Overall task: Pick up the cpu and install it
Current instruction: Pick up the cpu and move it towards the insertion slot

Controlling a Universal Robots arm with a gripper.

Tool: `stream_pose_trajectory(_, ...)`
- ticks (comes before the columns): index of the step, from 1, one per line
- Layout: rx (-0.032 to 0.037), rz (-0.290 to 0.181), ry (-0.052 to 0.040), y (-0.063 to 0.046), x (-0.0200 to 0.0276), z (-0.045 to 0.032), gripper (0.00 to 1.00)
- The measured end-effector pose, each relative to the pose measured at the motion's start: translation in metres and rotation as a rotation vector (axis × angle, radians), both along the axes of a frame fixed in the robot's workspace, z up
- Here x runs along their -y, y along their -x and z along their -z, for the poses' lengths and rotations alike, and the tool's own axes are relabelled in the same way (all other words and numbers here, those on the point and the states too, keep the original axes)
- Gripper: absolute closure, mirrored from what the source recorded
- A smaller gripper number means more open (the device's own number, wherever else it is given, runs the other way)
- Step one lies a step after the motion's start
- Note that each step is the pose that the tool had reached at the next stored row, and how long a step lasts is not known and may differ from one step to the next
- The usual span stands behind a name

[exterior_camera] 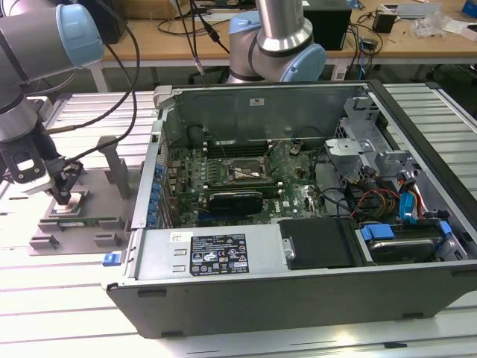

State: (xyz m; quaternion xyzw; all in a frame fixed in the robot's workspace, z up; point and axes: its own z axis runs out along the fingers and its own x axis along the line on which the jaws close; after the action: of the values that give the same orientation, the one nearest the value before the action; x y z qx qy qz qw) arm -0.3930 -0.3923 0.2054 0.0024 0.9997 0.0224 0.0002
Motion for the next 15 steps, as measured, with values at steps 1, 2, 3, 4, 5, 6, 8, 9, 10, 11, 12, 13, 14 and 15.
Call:
stream_pose_trajectory(1, 0.0000, 0.000, 0.0000, 0.0000, 0.0000, 0.0000, 0.89)
stream_pose_trajectory(2, 0.0001, 0.000, 0.0000, 0.0000, 0.0000, 0.0001, 0.89)
stream_pose_trajectory(3, 0.0000, 0.000, 0.0000, 0.0000, 0.0000, 0.0001, 0.89)
stream_pose_trajectory(4, 0.0001, 0.000, 0.0000, 0.0000, 0.0000, 0.0001, 0.84)
stream_pose_trajectory(5, 0.0001, 0.000, 0.0000, 0.0000, 0.0000, 0.0002, 0.77)
stream_pose_trajectory(6, 0.0001, 0.000, 0.0000, 0.0000, 0.0000, 0.0002, 0.77)
stream_pose_trajectory(8, 0.0001, 0.000, 0.0000, 0.0000, 0.0000, 0.0002, 0.64)
stream_pose_trajectory(9, 0.0001, 0.000, 0.0000, 0.0000, 0.0000, 0.0002, 0.64)
stream_pose_trajectory(10, 0.0000, 0.000, 0.0000, 0.0000, 0.0000, 0.0002, 0.58)
stream_pose_trajectory(11, 0.0001, 0.000, 0.0000, 0.0000, 0.0000, 0.0003, 0.52)
stream_pose_trajectory(12, 0.0000, 0.000, 0.0000, 0.0000, 0.0000, 0.0003, 0.40)
stream_pose_trajectory(13, 0.0000, 0.000, 0.0000, 0.0000, 0.0000, 0.0003, 0.40)
stream_pose_trajectory(14, 0.0001, 0.000, 0.0000, 0.0000, 0.0000, 0.0003, 0.40)
stream_pose_trajectory(15, 0.0017, 0.000, -0.0002, 0.0000, -0.0003, 0.0010, 0.34)
